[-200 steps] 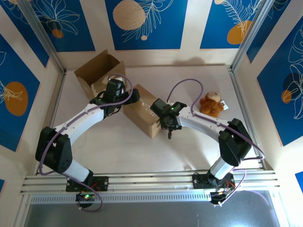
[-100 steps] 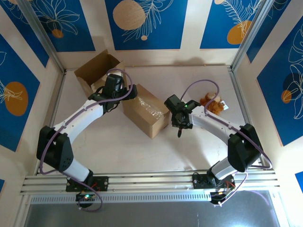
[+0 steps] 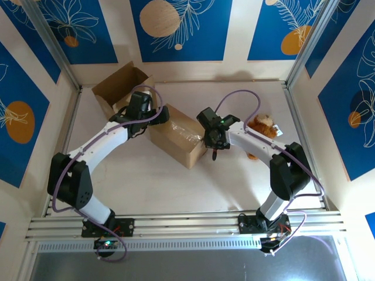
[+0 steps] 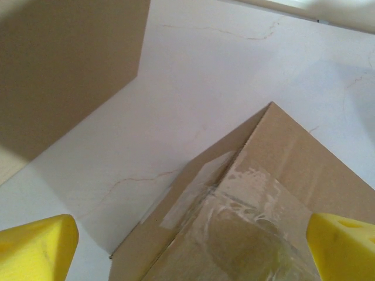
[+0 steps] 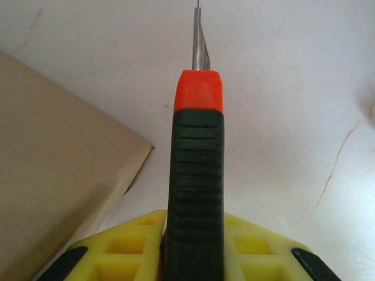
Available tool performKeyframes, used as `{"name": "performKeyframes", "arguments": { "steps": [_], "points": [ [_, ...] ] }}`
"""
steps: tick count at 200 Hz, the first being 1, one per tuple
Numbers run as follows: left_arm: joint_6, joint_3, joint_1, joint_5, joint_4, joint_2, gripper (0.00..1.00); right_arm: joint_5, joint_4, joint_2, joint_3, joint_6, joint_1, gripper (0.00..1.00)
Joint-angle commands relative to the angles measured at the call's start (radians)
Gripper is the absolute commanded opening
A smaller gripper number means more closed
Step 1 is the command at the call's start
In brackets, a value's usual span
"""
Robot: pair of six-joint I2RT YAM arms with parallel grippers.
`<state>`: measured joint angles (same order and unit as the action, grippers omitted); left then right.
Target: Unpack the express box
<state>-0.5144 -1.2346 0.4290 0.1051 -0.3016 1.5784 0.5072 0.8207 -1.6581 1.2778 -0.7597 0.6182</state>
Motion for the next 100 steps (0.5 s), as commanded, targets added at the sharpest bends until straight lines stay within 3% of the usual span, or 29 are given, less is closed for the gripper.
{"name": "performKeyframes", "arguments": {
  "steps": [1, 100],
  "points": [
    [0.0, 0.015, -0.016, -0.039, 0.03, 0.025, 1.0, -0.023, -0.016, -0.01, 0.045, 0.04, -0.016, 0.0],
    [-0.001, 0.076, -0.016, -0.031, 0.175, 0.087, 1.0, -0.054, -0.036, 0.0, 0.015, 0.021, -0.004, 0.0]
  ]
}}
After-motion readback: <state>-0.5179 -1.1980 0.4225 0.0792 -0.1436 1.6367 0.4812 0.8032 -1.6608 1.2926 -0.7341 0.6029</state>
